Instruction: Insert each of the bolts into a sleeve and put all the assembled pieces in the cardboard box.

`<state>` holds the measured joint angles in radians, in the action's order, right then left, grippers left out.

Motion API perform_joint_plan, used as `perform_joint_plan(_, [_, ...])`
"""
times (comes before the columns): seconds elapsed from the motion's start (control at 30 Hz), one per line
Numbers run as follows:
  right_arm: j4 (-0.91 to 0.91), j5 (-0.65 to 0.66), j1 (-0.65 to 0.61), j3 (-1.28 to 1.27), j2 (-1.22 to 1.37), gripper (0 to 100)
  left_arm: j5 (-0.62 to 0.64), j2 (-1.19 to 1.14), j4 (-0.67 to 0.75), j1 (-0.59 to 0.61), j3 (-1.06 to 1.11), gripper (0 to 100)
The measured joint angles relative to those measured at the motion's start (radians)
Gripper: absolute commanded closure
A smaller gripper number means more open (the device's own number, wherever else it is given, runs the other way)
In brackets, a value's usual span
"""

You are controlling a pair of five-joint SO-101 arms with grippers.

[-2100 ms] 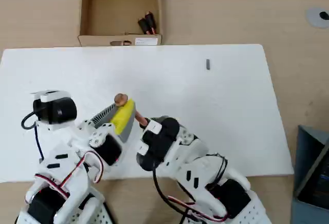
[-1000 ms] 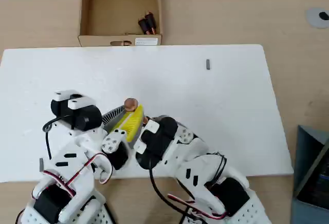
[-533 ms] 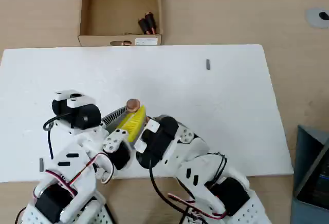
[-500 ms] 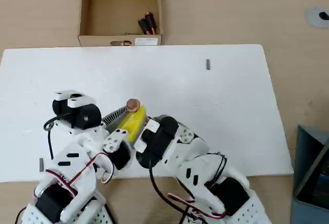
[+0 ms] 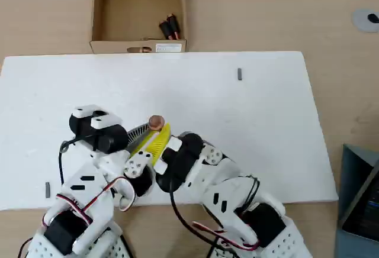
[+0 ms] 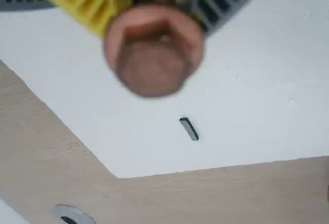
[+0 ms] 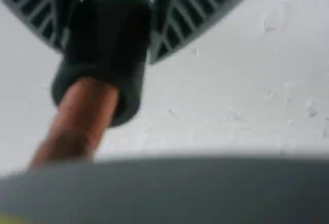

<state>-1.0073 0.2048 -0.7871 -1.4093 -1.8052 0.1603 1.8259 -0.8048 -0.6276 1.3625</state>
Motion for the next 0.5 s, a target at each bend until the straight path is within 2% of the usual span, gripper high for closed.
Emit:
perform_joint_plan(0.27, [0.003, -0.002, 0.0, 0.002, 0.0, 99.0, 0.009, 0.0, 0.058, 0.043, 0.003, 100])
perform_joint_plan(0.5, [0.005, -0.002, 0.0, 0.005, 0.0, 99.0, 0.078, -0.002, 0.064, 0.054, -0.002, 100])
